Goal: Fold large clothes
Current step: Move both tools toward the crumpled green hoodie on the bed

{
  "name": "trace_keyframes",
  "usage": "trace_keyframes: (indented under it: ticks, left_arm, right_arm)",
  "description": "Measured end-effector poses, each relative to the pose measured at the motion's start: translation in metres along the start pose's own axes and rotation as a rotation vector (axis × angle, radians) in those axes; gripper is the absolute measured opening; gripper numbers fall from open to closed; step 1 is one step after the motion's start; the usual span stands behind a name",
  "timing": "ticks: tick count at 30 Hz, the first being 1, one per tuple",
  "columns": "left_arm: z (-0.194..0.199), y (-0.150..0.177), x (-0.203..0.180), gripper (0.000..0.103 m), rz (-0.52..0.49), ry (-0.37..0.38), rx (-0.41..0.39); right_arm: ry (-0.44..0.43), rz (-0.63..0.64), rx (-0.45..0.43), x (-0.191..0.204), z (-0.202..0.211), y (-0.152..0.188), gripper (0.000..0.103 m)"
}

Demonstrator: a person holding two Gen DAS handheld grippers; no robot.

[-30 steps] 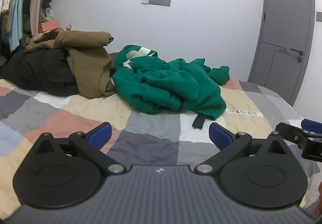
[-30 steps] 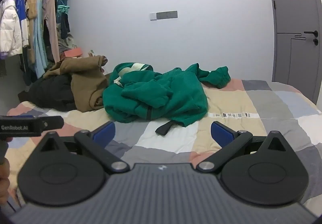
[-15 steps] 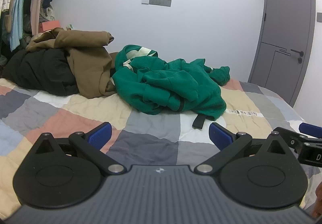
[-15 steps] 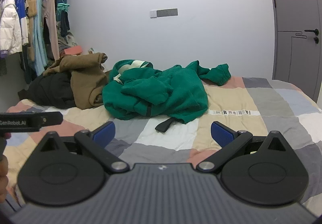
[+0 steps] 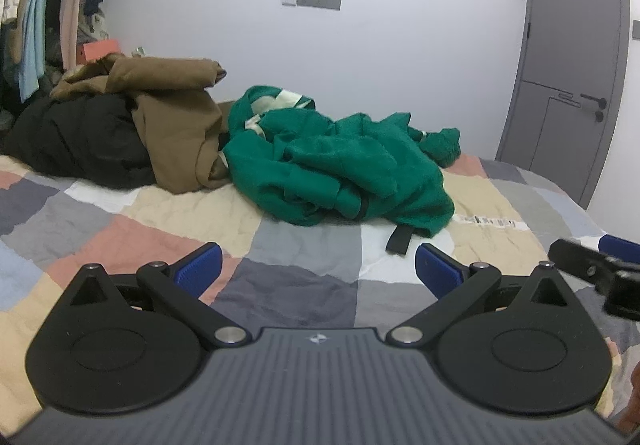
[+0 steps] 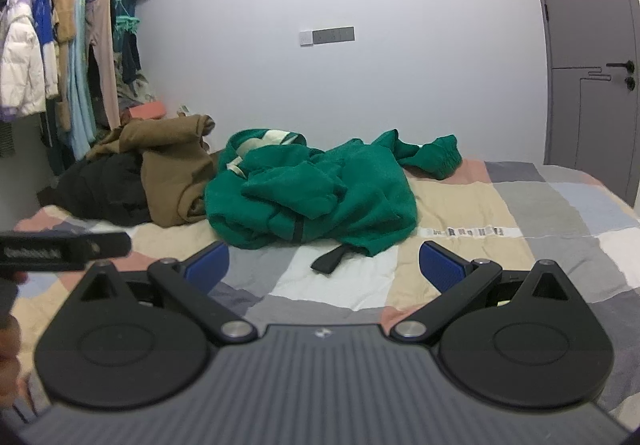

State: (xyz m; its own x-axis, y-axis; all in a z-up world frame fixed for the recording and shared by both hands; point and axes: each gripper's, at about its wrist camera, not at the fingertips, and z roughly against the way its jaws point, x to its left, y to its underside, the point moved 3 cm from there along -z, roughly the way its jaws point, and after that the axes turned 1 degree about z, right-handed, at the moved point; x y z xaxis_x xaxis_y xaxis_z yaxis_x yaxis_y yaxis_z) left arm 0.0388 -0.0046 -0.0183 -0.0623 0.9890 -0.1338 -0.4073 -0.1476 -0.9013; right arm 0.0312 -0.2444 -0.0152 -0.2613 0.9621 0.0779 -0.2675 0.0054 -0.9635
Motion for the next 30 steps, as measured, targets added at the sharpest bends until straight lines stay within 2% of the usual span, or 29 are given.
trace_keyframes:
  ticks: [7,12,16,19,24,30]
  left_arm:
    - [-0.004,-0.001,0.003,0.103,-0.012,-0.009,0.02]
    - [0.005,-0.017,0.001,0.103,0.034,-0.002,-0.004]
    - [0.012,-0.028,-0.005,0.103,0.036,0.015,-0.001]
    - [0.02,-0.028,-0.005,0.103,0.021,-0.005,0.003]
    - [0.033,-0.035,-0.008,0.103,-0.078,-0.062,0.007]
    - [0.057,-0.055,0.0,0.103,-0.074,-0.107,-0.013]
  right_arm:
    - [0.004,-0.043,0.002,-0.007,0.006,-0.002,0.103]
    - [0.027,-0.016,-0.023,-0.005,0.013,-0.017,0.103]
    - [0.016,-0.051,-0.012,-0.009,0.017,-0.027,0.103]
    - [0.015,-0.087,-0.019,-0.017,0.026,-0.033,0.103]
    - [0.019,-0.112,-0.063,-0.025,0.043,-0.044,0.103]
    - [-0.032,-0.089,-0.03,-0.024,0.047,-0.063,0.103]
